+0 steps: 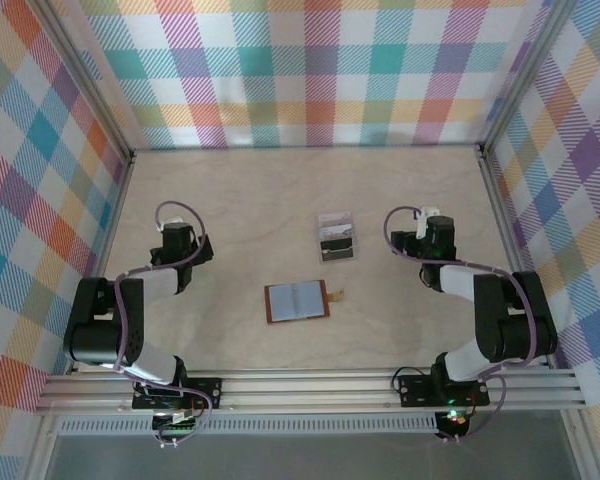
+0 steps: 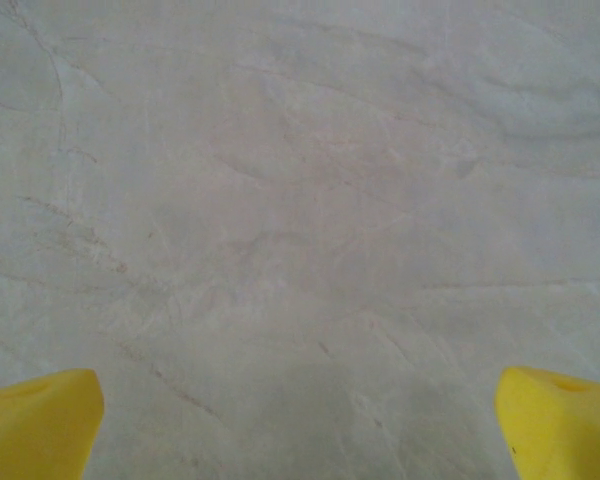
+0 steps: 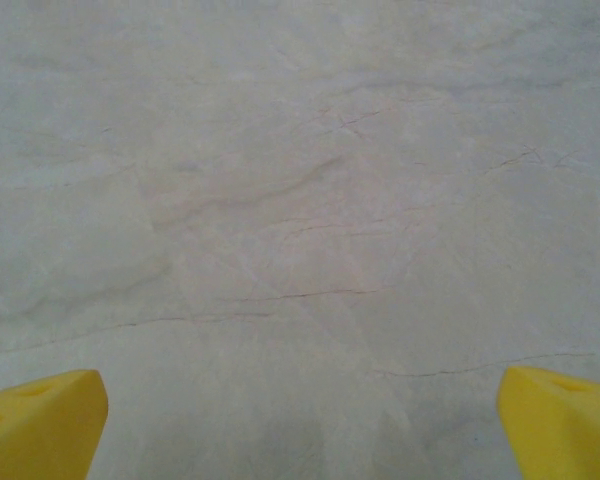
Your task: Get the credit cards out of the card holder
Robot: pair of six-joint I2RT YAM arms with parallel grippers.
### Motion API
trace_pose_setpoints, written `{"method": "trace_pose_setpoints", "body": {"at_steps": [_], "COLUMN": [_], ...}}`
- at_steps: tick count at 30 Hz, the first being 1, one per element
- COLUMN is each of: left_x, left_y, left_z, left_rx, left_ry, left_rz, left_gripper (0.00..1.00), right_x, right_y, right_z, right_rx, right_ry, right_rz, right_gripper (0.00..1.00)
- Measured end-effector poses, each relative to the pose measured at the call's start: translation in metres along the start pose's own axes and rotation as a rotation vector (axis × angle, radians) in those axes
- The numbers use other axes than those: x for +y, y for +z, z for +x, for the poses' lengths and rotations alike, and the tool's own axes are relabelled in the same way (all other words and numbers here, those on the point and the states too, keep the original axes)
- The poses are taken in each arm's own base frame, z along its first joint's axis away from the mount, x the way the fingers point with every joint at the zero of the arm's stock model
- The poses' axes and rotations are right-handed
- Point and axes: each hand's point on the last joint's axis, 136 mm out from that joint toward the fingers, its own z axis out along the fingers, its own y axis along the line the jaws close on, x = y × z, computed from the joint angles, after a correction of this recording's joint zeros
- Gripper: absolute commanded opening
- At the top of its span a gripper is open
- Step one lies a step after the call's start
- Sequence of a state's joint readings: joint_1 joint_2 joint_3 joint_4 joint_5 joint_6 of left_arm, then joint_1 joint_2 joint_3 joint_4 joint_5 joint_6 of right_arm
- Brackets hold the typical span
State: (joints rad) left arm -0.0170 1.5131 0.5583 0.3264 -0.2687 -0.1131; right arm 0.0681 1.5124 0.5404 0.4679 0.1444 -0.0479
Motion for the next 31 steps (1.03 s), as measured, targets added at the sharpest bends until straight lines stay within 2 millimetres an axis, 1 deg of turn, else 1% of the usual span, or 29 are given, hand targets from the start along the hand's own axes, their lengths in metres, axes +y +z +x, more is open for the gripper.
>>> {"method": "trace_pose_setpoints", "body": {"at_steps": [2,4,5,6,8,11,13,15,21,31], "left_x": [-0.006,-0.018,-0.023,-0.028,-0.038,-0.046,-0.049,-0.051,-0.055,-0.056], "left_y": [0.001,-0.001,-0.002,-0.003,-0.006,-0.007,-0.006,-0.006,-0.009,-0.010], "left_z": [-0.010,-0.022,-0.024,-0.025,-0.024,-0.012,0.001,0.004,-0.007,-0.011], "left_rx": [-0.038,-0.086,-0.100,-0.114,-0.139,-0.161,-0.142,-0.140,-0.189,-0.206], "left_ry": [-0.012,-0.007,-0.002,0.008,0.036,0.070,0.094,0.108,0.117,0.114], "left_rz": [0.045,0.116,0.146,0.177,0.224,0.262,0.273,0.277,0.285,0.288], "left_gripper": [1.00,0.99,0.98,0.99,1.00,1.00,1.00,1.00,1.00,1.00], "right_x": [-0.003,-0.005,-0.006,-0.006,-0.005,-0.002,-0.001,0.000,0.001,0.002], "right_y": [-0.001,-0.003,-0.004,-0.005,-0.006,-0.006,-0.007,-0.008,-0.008,-0.008], "right_z": [-0.002,-0.004,-0.002,0.001,0.007,0.004,-0.001,-0.005,-0.007,-0.008], "right_rx": [-0.032,-0.077,-0.094,-0.104,-0.102,-0.121,-0.142,-0.156,-0.166,-0.167], "right_ry": [0.025,0.051,0.060,0.063,0.069,0.068,0.066,0.065,0.064,0.064], "right_rz": [-0.009,-0.029,-0.039,-0.049,-0.063,-0.083,-0.091,-0.097,-0.101,-0.108], "right_gripper": [1.00,1.00,1.00,1.00,1.00,1.00,1.00,1.00,1.00,1.00]}}
